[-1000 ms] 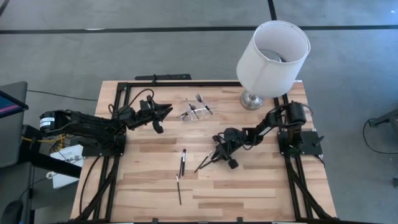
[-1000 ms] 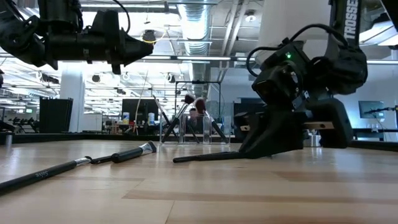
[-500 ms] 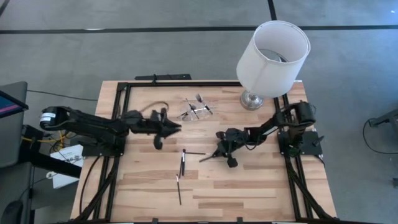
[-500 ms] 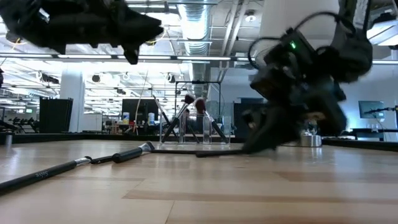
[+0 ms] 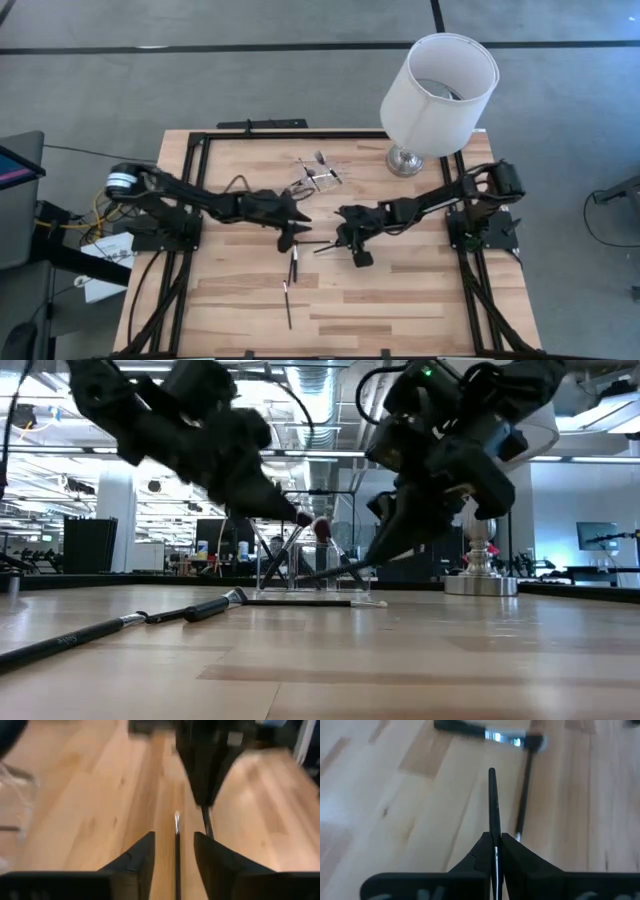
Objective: Sort items
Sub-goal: Put the foundation brush into the transparent organizer
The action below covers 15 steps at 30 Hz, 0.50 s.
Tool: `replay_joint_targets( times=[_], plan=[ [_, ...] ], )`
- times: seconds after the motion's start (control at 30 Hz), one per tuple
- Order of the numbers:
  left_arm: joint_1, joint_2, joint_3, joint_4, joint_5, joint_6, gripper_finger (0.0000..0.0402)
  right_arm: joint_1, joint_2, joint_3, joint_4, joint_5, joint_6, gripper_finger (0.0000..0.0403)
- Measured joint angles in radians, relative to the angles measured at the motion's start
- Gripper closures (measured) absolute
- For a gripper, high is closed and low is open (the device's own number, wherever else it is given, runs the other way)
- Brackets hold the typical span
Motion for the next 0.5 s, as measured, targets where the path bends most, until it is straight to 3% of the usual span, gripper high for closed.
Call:
replay_joint_targets(
  times=[0.27,0.5],
  plan=[
    [0.003,0.172,0.118,0.007,0.124,-0.041,0.0195,-0.022,0.044,0.049,-0.009,0.046,-0.051,0.0386],
    [0.008,0.208,0.129,0.009,0.131,-0.054,0.0182,-0.022,0.043,0.062,0.010,0.097,-0.122,0.0392]
  ],
)
